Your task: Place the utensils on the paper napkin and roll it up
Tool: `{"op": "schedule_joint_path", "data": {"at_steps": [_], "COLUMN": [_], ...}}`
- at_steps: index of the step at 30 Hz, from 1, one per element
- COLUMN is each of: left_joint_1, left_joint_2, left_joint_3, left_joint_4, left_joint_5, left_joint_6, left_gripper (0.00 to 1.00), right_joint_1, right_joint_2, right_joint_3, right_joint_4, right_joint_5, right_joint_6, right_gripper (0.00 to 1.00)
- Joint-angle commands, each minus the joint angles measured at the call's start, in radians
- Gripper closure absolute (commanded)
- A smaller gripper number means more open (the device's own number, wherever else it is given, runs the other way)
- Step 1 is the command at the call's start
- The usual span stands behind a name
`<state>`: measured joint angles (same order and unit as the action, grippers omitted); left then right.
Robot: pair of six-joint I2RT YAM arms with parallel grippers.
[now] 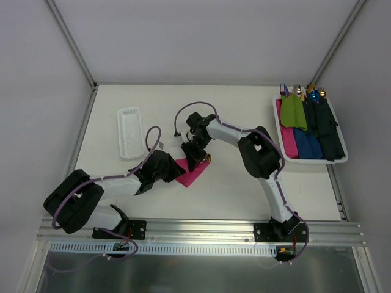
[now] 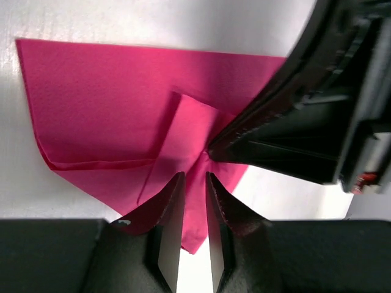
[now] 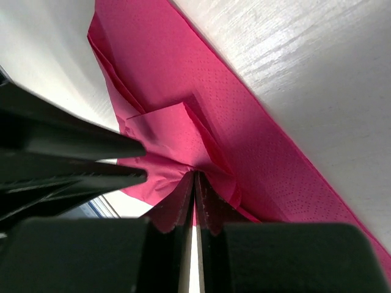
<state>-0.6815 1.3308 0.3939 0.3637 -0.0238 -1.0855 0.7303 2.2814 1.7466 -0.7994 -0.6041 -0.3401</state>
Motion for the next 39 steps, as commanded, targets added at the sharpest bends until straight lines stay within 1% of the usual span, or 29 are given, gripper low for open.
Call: {"op": "schedule_joint_path", "data": {"at_steps": [1,6,11,12,14,16,17,20,21,23,24,26,27,28,29,30,31,32,33,39], "left_joint_1": [-0.007,-0.009,-0.009,-0.009,-0.009,-0.009,-0.009,-0.010,-0.010,-0.009,-0.010,-0.009,-0.010,-0.010,-0.009,-0.009,-0.009,-0.009,-0.009,-0.009], "left_joint_2": [0.057,0.148,0.194,0.197,0.194,0.188,0.180,0.185,0.188,0.200,0.202,0.206,0.206,0.206,0.208,0.208,0.208,0.212,0.214,0.235], "left_joint_3": [-0.016,-0.023,-0.052,-0.052,-0.058,-0.061,-0.055,-0.033,-0.029,-0.023,-0.020,-0.020,-0.024,-0.026,-0.033,-0.038,-0.043,-0.046,-0.047,-0.043], "left_joint_4": [0.099,0.133,0.116,0.094,0.078,0.058,0.051,0.017,0.012,0.004,0.001,0.000,-0.003,-0.005,-0.006,-0.008,-0.008,-0.008,-0.008,-0.006], "left_joint_5": [-0.001,0.005,-0.031,-0.047,-0.067,-0.103,-0.114,-0.137,-0.139,-0.140,-0.142,-0.149,-0.154,-0.159,-0.162,-0.171,-0.174,-0.176,-0.177,-0.171], "left_joint_6": [-0.043,-0.105,-0.197,-0.209,-0.241,-0.267,-0.272,-0.277,-0.281,-0.284,-0.290,-0.300,-0.303,-0.316,-0.327,-0.339,-0.364,-0.372,-0.378,-0.383], "left_gripper": [0.80,0.84,0.93,0.96,1.00,1.00,1.00,1.00,1.00,1.00,1.00,1.00,1.00,1.00,1.00,1.00,1.00,1.00,1.00,1.00], "right_joint_1": [0.009,0.009,-0.006,-0.028,-0.077,-0.114,-0.152,-0.193,-0.204,-0.207,-0.207,-0.206,-0.207,-0.206,-0.207,-0.213,-0.216,-0.219,-0.221,-0.221], "right_joint_2": [0.027,0.018,-0.034,-0.071,-0.109,-0.175,-0.198,-0.293,-0.309,-0.335,-0.341,-0.352,-0.359,-0.362,-0.364,-0.370,-0.373,-0.379,-0.381,-0.350], "right_joint_3": [0.028,0.048,0.048,0.048,0.044,0.025,-0.017,-0.122,-0.187,-0.241,-0.302,-0.376,-0.413,-0.486,-0.521,-0.556,-0.593,-0.660,-0.680,-0.737], "right_joint_4": [0.016,0.009,0.005,0.006,0.008,0.038,0.055,0.175,0.219,0.256,0.314,0.406,0.513,0.572,0.625,0.749,0.822,0.891,0.967,1.149], "right_joint_5": [0.024,0.032,0.040,0.032,-0.003,-0.040,-0.081,-0.158,-0.169,-0.219,-0.241,-0.299,-0.312,-0.318,-0.322,-0.321,-0.318,-0.315,-0.301,-0.263], "right_joint_6": [-0.059,-0.066,-0.053,-0.039,0.022,0.074,0.131,0.219,0.261,0.302,0.369,0.453,0.495,0.576,0.616,0.662,0.709,0.798,0.829,0.989], "right_gripper": [0.94,0.94,0.92,0.91,0.88,0.86,0.86,0.85,0.85,0.85,0.85,0.84,0.83,0.82,0.82,0.82,0.80,0.80,0.80,0.79]}}
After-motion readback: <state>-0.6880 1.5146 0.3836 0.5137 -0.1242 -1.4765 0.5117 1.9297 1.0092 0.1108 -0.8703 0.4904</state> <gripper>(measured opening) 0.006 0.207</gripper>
